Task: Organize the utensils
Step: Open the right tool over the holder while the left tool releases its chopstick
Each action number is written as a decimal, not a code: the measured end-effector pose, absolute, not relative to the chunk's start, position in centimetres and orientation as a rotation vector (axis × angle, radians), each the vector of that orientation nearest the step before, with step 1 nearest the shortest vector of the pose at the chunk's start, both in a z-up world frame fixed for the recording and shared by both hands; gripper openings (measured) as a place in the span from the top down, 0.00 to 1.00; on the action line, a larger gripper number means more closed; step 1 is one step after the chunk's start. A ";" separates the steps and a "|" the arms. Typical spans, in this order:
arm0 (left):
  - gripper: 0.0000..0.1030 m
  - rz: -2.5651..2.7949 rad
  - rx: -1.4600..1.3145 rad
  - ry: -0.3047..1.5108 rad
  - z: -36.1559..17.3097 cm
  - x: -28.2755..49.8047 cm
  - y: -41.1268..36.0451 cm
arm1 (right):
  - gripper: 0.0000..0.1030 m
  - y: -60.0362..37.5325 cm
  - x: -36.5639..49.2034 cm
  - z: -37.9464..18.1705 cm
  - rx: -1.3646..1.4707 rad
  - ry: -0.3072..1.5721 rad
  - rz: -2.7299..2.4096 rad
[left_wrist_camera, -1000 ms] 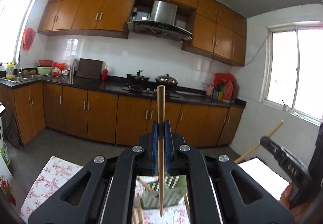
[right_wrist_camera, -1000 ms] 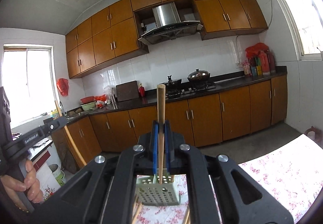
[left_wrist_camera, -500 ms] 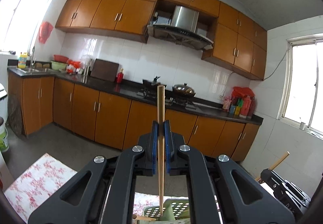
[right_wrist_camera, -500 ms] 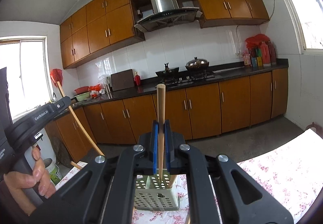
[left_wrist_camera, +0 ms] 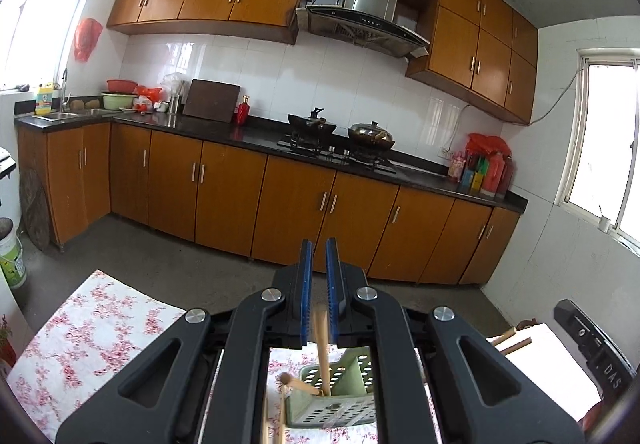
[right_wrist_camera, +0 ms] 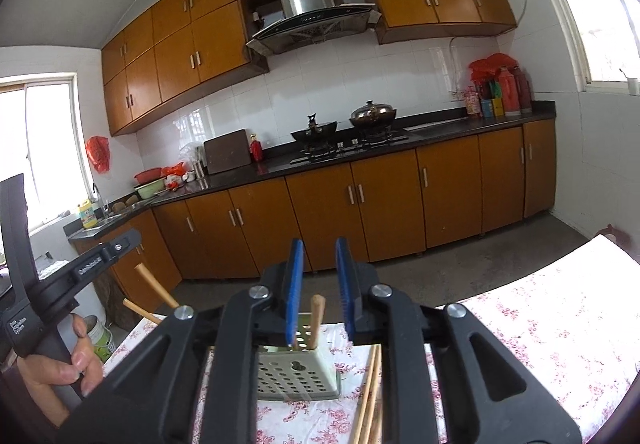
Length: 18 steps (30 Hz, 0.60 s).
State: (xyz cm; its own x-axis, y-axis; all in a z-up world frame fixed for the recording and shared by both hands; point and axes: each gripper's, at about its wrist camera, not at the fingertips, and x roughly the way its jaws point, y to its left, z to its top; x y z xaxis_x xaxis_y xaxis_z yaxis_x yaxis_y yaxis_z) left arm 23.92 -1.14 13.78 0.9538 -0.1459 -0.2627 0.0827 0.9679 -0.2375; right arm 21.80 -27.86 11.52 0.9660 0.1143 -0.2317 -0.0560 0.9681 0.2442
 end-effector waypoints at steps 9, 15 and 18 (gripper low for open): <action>0.92 -0.087 -0.226 0.320 13.7 20.4 2.0 | 0.77 -31.7 18.7 7.1 0.276 0.370 -0.037; 0.92 -0.038 -0.193 0.440 8.9 18.9 4.6 | 0.76 -32.2 19.9 -0.2 0.274 0.589 -0.046; 0.92 -0.025 -0.174 0.536 5.3 19.2 5.7 | 0.77 -31.6 21.5 -3.9 0.296 0.712 -0.001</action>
